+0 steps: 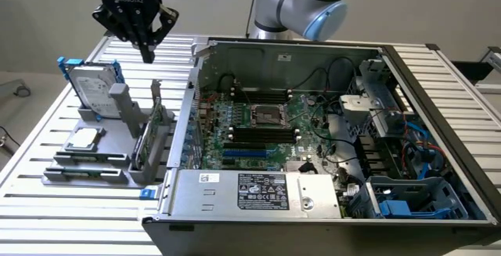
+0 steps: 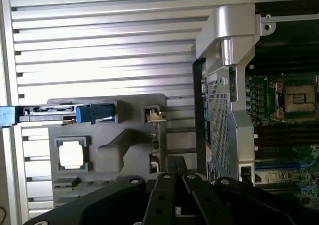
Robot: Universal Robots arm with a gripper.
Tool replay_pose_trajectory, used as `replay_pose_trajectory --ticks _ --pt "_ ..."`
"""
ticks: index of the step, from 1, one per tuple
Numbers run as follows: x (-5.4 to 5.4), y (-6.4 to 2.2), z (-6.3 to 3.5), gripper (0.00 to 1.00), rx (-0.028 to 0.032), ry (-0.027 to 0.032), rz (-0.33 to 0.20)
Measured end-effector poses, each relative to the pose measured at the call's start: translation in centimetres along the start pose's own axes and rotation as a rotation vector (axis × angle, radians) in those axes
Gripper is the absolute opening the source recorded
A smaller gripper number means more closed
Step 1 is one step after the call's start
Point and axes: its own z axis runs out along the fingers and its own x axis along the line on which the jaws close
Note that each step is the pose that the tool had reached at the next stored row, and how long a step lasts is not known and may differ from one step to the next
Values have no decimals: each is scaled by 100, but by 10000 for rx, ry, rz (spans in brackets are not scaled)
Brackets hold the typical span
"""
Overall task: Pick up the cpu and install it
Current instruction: 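Reach for the cpu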
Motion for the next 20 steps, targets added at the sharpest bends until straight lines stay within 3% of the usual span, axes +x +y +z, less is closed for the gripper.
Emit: replay_pose_trajectory --ticks 13,20 --pt "594 58 141 11 4 0 0" --pt "916 77 215 11 42 -3 1"
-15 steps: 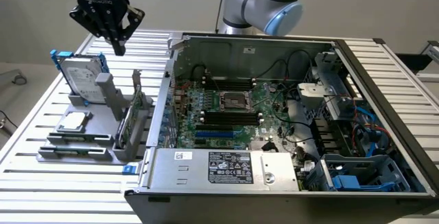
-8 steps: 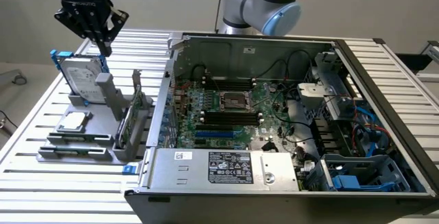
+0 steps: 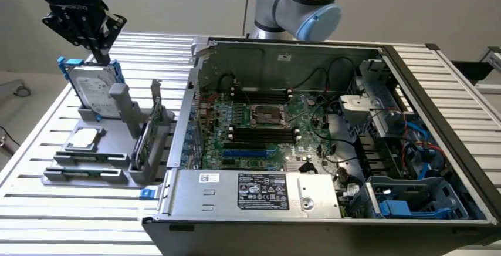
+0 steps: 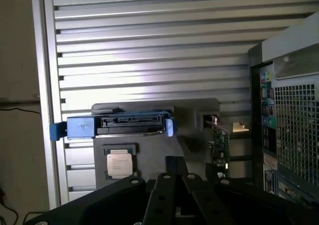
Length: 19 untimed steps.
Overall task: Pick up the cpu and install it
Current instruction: 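Reach for the cpu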
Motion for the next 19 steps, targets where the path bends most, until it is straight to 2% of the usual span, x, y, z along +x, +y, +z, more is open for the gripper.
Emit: replay_pose_trajectory --ticks 10,14,19 --pt "442 -30 112 11 50 -2 -2" --pt "534 -73 136 11 50 9 -2" --pt "572 -192 147 11 54 56 1"
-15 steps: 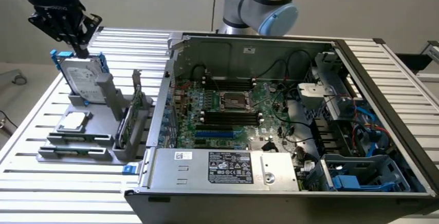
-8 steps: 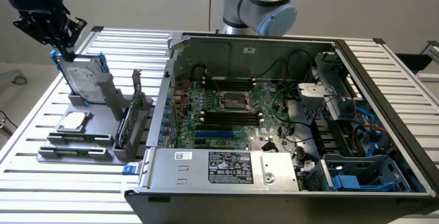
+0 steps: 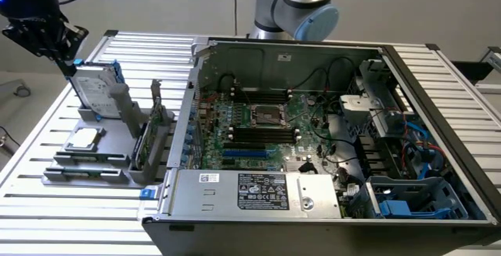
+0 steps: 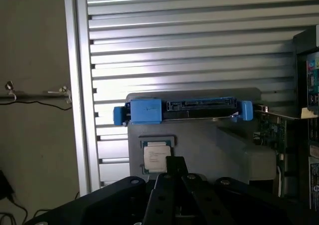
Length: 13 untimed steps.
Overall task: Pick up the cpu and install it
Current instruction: 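Reach for the cpu, then pick up the cpu and move it towards the insertion slot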
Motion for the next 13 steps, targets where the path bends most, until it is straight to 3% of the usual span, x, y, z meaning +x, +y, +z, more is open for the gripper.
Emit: replay_pose_trajectory --ticks 3,13 --pt "48 -29 18 11 11 55 3" --pt "53 -30 18 11 12 59 2"
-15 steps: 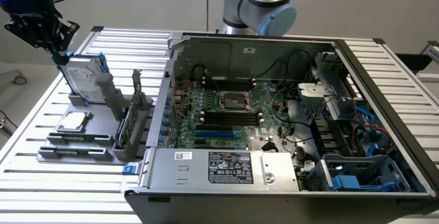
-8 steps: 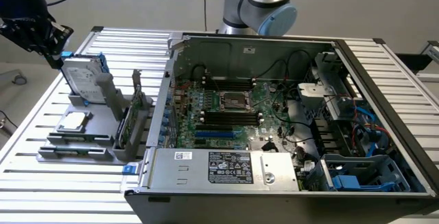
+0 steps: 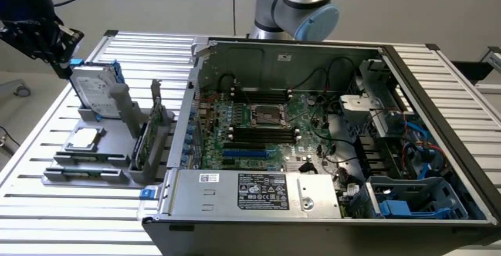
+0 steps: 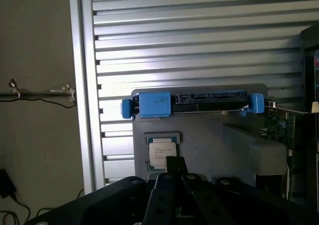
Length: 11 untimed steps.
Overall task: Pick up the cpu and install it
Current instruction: 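Pick up the cpu and move it towards the insertion slot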
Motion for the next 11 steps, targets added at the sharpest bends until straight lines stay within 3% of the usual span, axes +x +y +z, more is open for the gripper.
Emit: replay_pose_trajectory --ticks 3,6,11 --pt "0 0 0 11 0 0 0" --pt "0 0 0 18 1 -1 0" --pt "2 -1 3 42 3 1 -3"
